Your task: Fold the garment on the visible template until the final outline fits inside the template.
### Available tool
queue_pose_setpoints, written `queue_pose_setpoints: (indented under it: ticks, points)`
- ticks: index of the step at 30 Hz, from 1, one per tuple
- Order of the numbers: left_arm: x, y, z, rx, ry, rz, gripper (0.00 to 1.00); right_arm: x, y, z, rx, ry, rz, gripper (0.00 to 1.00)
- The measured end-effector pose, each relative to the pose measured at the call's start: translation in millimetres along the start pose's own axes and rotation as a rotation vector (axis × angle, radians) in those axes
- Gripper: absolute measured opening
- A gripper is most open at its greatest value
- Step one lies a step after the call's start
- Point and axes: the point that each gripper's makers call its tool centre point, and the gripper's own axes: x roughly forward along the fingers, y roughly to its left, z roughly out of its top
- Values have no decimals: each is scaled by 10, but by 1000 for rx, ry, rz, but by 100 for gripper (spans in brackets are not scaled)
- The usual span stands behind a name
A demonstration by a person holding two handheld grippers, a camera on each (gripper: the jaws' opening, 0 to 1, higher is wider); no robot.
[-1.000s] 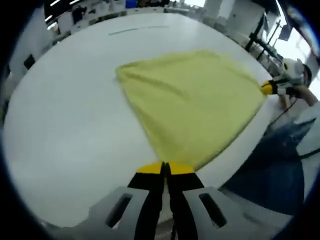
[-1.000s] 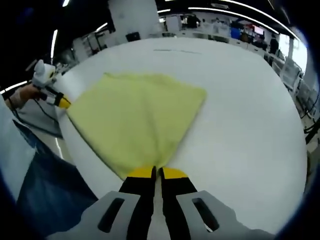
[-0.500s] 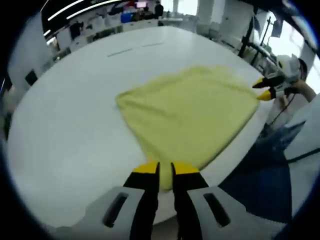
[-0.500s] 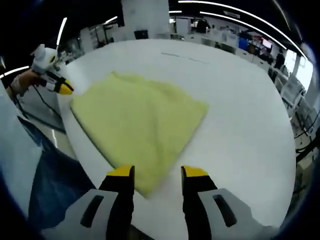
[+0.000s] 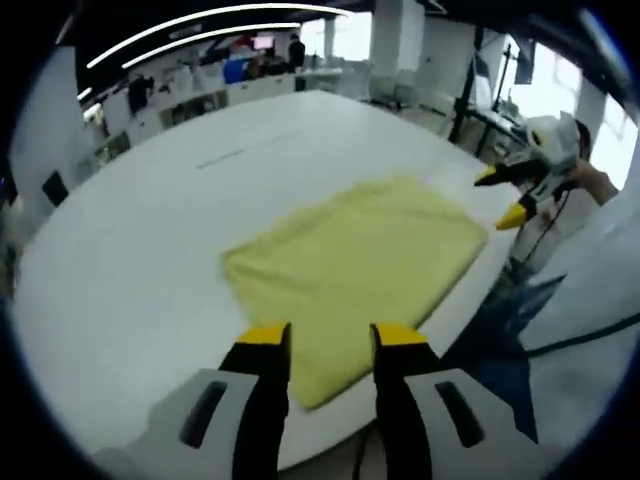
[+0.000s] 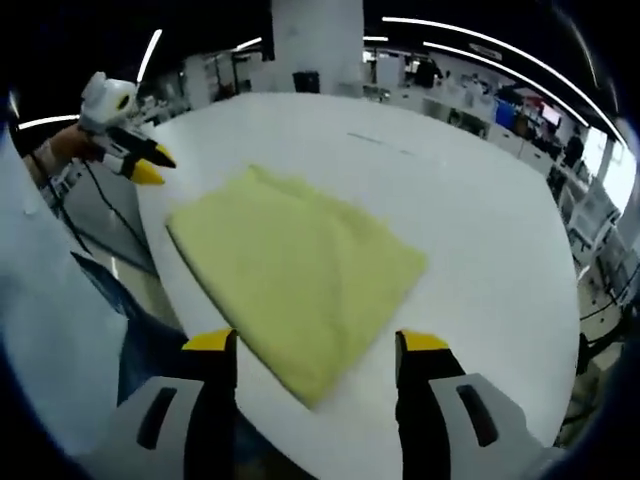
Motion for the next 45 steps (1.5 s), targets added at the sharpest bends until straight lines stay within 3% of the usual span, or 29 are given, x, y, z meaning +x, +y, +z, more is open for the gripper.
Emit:
queue_pose_setpoints:
  ticks: [4, 14, 20, 26, 30, 34, 45]
  points:
    - [-49, 6, 13, 52, 16, 9, 36, -57, 27, 72, -13, -6, 6, 71]
    - [-172, 31, 49, 104, 18, 10, 69, -186, 59, 224, -49, -31, -7, 83]
    - [-251, -39, 74, 134, 18, -14, 77, -243, 93, 331, -75, -51, -14, 96]
    - [-304, -89, 114, 145, 11, -17, 89, -279, 116, 379, -84, -60, -20, 100]
    - [-365, -141, 142, 144, -6, -31, 90, -311, 134, 390, -96, -61, -21, 100]
    - [-391, -153, 134, 136, -10, -20, 99, -341, 144, 395, -103, -60, -27, 100]
    - [-411, -199, 90, 122, 5, -33, 100, -360, 199, 437, -102, -79, -23, 100]
